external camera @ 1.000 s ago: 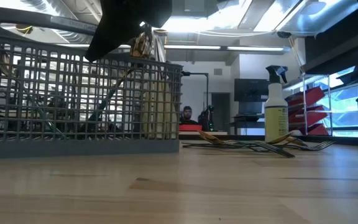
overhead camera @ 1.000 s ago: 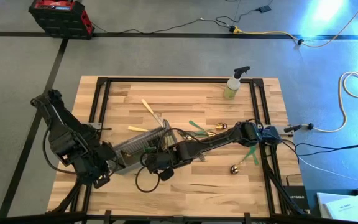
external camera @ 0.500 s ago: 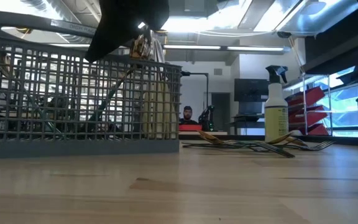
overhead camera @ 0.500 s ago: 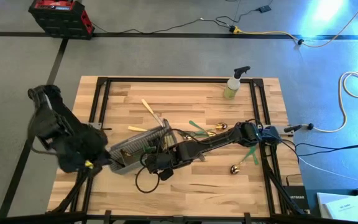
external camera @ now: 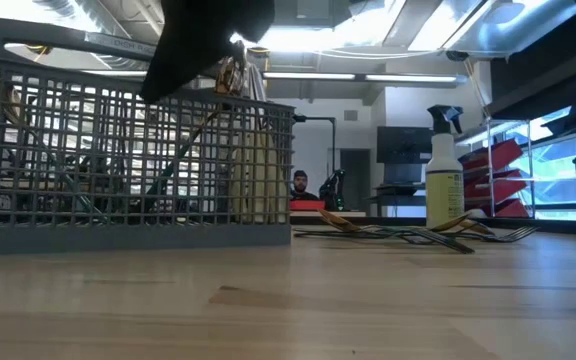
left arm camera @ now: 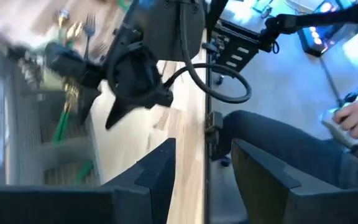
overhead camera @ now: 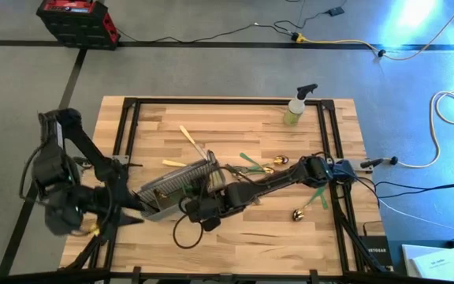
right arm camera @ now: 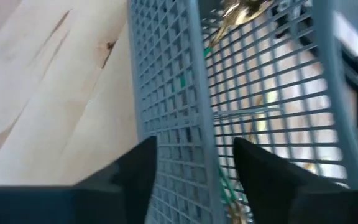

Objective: Sort silverware
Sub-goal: Put the spoon into the silverware tray

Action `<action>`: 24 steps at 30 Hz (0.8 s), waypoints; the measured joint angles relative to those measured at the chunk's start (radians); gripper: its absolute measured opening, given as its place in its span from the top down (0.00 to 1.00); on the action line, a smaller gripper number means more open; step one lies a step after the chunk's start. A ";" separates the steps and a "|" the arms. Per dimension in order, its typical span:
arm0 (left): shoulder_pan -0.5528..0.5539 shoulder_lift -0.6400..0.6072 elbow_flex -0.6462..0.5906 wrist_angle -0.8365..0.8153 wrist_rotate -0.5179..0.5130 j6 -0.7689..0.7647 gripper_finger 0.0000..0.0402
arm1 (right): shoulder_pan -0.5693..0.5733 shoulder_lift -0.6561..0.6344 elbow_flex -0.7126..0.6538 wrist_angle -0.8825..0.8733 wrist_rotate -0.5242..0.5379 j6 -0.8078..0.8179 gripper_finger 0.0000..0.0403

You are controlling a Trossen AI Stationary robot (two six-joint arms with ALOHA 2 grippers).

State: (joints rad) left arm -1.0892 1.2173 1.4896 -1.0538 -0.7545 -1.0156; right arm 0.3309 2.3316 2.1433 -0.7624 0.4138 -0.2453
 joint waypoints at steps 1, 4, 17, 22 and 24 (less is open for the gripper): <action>-0.010 0.016 -0.006 0.031 -0.026 0.029 0.65 | 0.004 -0.003 0.000 0.001 0.014 -0.007 0.44; -0.033 0.064 -0.012 0.047 -0.099 0.097 0.65 | 0.010 -0.009 0.001 0.000 0.070 -0.012 0.36; -0.167 0.222 -0.013 -0.245 -0.428 -0.093 0.65 | 0.138 -0.133 0.004 -0.325 0.204 0.312 0.33; -0.197 0.220 -0.087 -0.263 -0.482 -0.171 0.65 | 0.181 -0.136 -0.022 -0.602 0.196 0.603 0.33; -0.200 0.205 -0.135 -0.256 -0.470 -0.200 0.65 | 0.185 -0.136 -0.056 -0.641 0.193 0.659 0.33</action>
State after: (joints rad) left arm -1.2896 1.4218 1.3545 -1.3097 -1.2245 -1.2158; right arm 0.5162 2.1952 2.0870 -1.4030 0.6071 0.4139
